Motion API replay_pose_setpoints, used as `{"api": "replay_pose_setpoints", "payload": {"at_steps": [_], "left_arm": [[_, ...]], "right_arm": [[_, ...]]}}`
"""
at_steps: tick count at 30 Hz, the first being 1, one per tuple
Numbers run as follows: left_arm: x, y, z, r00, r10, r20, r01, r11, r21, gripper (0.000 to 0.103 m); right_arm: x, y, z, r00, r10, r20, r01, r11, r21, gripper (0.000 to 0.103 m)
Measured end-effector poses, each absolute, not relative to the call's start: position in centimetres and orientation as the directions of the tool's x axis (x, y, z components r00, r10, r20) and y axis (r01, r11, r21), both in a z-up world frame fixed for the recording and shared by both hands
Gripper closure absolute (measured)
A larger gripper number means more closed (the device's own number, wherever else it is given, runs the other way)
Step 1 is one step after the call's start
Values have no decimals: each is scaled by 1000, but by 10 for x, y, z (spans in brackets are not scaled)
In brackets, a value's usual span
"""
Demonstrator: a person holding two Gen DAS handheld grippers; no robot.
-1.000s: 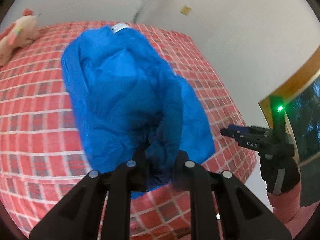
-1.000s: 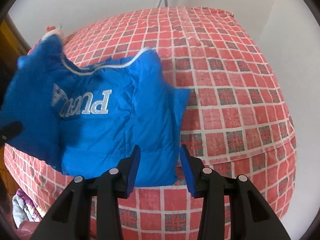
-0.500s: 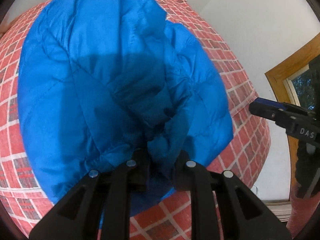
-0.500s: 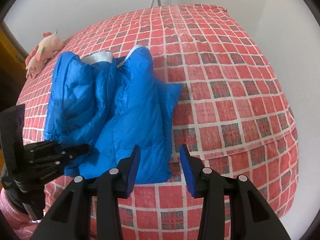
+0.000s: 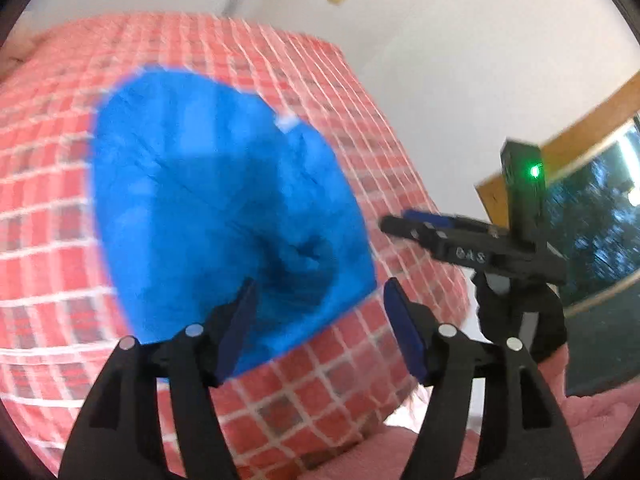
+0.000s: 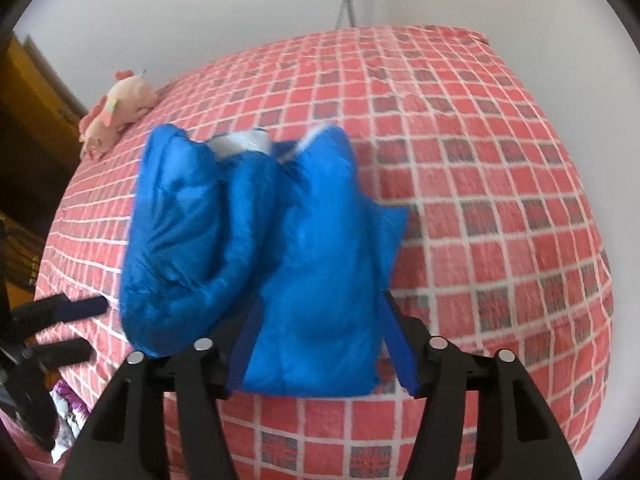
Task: Fold large clothes
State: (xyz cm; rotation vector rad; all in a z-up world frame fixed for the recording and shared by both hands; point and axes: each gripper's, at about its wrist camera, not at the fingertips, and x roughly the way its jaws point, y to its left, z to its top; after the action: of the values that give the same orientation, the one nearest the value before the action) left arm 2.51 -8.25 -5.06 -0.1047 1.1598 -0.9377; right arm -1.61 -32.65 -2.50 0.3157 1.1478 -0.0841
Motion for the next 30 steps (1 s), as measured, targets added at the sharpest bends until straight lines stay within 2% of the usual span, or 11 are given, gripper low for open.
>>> {"api": "replay_pose_setpoints", "payload": {"at_steps": [2,4,7,18,22,24,25,26,29,30], "left_arm": [[37,-69,-52,167,-608,-776,551,710,-438,38],[51,-61,-60,258,-488,-834,502,805,-316,39],[68,-55,-76,324,-366,-872,437,876,-206,38],[98,-42,-96,376,-267,-887,301,941,-156,34],[104,-37,-101,394,-237,-888,278,952,-131,34],[107,-36,-104,396,-232,-888,271,954,-129,34],[109,-35,-105,395,-232,-889,267,955,-131,34],[110,-34,-106,394,-231,-890,264,955,-132,34],[112,-34,-109,396,-224,-890,259,958,-126,34],[112,-34,-109,395,-224,-891,259,958,-126,34]], "right_arm": [[-6,-320,-23,413,122,-903,202,954,221,21],[6,-309,-23,407,156,-900,172,955,243,18],[28,-294,-31,377,185,-907,137,958,252,13],[91,-272,-84,233,343,-910,159,910,384,9],[103,-267,-90,214,329,-920,151,919,364,7],[105,-262,-89,224,301,-927,133,933,336,9],[107,-260,-88,229,291,-929,127,937,325,15],[108,-259,-88,235,280,-931,123,941,315,30],[106,-256,-86,256,255,-932,102,952,289,58],[105,-253,-84,268,232,-935,85,961,263,62]]}}
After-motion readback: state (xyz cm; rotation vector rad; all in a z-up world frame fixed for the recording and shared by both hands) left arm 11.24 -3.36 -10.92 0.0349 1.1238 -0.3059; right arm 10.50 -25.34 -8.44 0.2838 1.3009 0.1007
